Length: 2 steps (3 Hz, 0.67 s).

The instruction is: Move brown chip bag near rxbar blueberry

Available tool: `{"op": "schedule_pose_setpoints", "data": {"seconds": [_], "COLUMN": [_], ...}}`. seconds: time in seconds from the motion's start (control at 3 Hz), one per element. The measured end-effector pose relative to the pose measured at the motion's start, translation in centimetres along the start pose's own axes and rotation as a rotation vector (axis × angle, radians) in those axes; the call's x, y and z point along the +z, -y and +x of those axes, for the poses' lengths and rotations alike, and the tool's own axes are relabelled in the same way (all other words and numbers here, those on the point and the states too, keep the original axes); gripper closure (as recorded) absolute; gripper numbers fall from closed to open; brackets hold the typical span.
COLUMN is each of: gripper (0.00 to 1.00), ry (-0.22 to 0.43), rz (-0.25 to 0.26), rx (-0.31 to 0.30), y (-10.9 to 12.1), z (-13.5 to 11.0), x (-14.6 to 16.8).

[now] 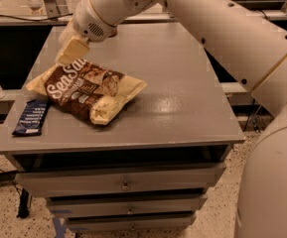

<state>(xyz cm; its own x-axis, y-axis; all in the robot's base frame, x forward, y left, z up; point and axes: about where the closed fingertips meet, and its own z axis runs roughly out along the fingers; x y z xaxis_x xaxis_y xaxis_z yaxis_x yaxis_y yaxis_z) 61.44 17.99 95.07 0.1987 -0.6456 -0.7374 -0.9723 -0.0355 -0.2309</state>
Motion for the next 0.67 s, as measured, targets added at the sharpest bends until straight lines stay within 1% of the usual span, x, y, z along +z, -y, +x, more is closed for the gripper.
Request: {"op": "schedule_pose_setpoints", "data": {"seconds": [0.33,0.67], "gripper": [0.00,0.00], "ry": [-0.005,-0.005], "rz": [-0.006,-0.006], "rx": [-0.003,-0.002], "y": [0.27,0.26], "z": [0.24,0.24], "x": [0.28,0.29]}}
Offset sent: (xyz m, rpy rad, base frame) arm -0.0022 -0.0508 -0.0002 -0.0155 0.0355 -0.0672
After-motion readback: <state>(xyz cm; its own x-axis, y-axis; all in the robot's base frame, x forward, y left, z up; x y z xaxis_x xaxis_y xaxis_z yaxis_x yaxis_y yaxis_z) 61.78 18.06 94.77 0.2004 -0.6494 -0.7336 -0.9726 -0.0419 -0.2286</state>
